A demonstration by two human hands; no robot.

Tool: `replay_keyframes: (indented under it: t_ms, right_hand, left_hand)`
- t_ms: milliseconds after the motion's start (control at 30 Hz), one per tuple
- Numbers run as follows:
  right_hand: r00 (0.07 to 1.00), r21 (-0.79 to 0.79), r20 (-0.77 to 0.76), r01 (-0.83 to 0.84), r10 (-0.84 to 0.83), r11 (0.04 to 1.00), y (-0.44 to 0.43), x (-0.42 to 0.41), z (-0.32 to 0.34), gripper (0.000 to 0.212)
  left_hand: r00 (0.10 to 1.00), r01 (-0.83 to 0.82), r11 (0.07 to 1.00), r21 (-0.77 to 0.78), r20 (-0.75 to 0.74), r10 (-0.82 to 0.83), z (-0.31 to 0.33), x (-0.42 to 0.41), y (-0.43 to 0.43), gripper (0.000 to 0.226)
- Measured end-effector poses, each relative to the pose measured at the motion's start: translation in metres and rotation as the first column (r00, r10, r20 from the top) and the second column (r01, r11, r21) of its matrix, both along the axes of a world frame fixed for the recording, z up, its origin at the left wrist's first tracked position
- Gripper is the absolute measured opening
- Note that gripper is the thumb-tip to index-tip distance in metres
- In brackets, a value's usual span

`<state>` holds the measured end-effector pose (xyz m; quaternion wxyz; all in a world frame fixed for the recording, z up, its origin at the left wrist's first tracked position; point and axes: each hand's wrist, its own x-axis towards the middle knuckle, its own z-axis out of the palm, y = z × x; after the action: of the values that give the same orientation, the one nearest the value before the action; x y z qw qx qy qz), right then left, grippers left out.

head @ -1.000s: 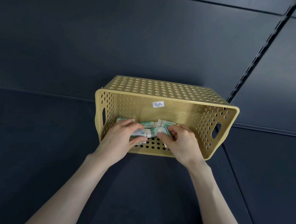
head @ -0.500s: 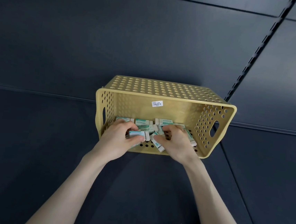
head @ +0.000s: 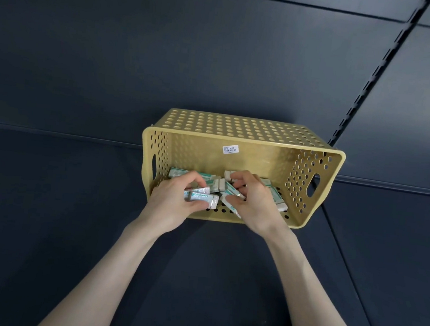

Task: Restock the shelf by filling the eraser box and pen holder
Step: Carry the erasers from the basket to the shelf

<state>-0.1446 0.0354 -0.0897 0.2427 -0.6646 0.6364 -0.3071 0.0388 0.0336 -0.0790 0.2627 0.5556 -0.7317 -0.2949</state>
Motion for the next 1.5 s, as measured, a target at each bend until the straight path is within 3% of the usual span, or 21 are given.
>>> replay_keyframes:
  t_ms: [133, 267, 467, 600, 767, 1033, 1233, 1367, 1433, 1500]
  right_hand:
    - [0.994, -0.098, -0.105, 0.024, -0.034, 0.995, 0.002, -0.008, 0.006, 0.041]
    - [0.979, -0.034, -0.205, -0.005, -0.002, 0.999, 0.004, -0.013, 0.002, 0.032]
    - [0.961, -0.114, -0.272, 0.027, -0.057, 0.993, -0.006, -0.019, 0.003, 0.033]
    - [0.949, -0.008, -0.312, -0.044, 0.040, 0.999, -0.018, -0.015, 0.005, 0.026]
    - [0.923, 0.031, -0.383, -0.035, 0.044, 0.999, -0.023, -0.012, 0.005, 0.028]
    - [0.926, -0.036, -0.377, -0.031, 0.015, 0.999, -0.012, -0.010, 0.008, 0.030]
    - [0.931, -0.027, -0.362, 0.028, -0.036, 0.999, -0.004, -0.007, 0.007, 0.045]
    - [0.943, 0.012, -0.332, 0.037, -0.031, 0.999, -0.002, -0.008, 0.000, 0.036]
    - [0.965, -0.020, -0.259, 0.042, -0.045, 0.999, 0.000, -0.009, -0.002, 0.031]
    - [0.995, -0.009, -0.070, 0.070, -0.071, 0.998, 0.008, -0.009, 0.000, 0.024]
  left_hand:
    - [0.996, 0.011, 0.999, -0.040, -0.092, -0.015, -0.001, -0.001, -0.002, 0.024]
    - [0.997, 0.042, 0.994, -0.104, -0.061, -0.048, -0.003, -0.003, -0.002, 0.029]
    - [0.989, 0.049, 0.999, -0.008, -0.141, -0.050, -0.008, 0.000, -0.007, 0.027]
    - [0.988, 0.037, 0.999, 0.021, -0.150, -0.033, -0.011, -0.001, -0.008, 0.021]
    - [0.983, 0.024, 0.999, 0.048, -0.182, -0.015, -0.011, -0.002, -0.008, 0.020]
    - [0.995, 0.052, 0.997, 0.052, -0.093, -0.047, -0.009, -0.001, -0.008, 0.048]
    - [0.994, 0.112, 0.994, 0.001, -0.005, -0.112, -0.003, 0.002, -0.005, 0.036]
    - [0.994, 0.113, 0.994, 0.004, 0.014, -0.113, -0.003, 0.003, -0.005, 0.034]
    - [0.996, 0.086, 0.996, 0.006, 0.004, -0.086, -0.004, 0.002, -0.006, 0.032]
    - [0.997, 0.046, 0.999, 0.017, -0.066, -0.044, -0.003, 0.000, -0.004, 0.029]
